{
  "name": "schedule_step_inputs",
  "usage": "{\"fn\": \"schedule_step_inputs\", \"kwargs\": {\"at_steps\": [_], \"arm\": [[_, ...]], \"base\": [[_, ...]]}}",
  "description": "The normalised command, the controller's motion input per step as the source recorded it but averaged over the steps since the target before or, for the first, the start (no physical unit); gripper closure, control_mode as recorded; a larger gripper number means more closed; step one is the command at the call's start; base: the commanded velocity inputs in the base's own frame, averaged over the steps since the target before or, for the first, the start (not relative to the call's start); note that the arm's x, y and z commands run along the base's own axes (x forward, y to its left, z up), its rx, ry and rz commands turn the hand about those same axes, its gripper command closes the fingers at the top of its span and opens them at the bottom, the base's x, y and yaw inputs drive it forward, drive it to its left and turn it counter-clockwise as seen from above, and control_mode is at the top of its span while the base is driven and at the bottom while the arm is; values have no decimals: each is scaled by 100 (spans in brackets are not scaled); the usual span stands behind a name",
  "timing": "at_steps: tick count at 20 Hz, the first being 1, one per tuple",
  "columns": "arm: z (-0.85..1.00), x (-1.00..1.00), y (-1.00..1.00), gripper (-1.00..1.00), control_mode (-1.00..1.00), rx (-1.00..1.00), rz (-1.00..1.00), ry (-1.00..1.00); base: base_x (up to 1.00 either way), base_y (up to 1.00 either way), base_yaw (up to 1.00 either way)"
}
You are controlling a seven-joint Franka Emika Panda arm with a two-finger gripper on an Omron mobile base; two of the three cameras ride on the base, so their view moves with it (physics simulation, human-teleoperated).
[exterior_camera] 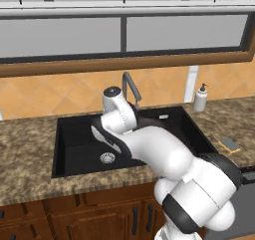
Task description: Pick the pan and sponge and place them into the sink. Then turn on the water.
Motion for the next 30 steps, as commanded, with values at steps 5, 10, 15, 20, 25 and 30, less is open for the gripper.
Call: {"fn": "schedule_step_inputs", "kwargs": {"at_steps": [5,10,15,20,25,30], "arm": [[-55,6,22,100,-100,1,-16,-3],[-40,9,0,100,-100,1,-4,0],[-34,32,0,100,-100,0,0,0],[-36,38,0,100,-100,0,2,3],[-28,39,3,100,-100,0,0,0],[-18,44,19,100,-100,0,0,0]], "base": [[0,0,0],[0,0,0],[0,0,0],[0,0,0],[0,0,0],[0,0,0]]}}
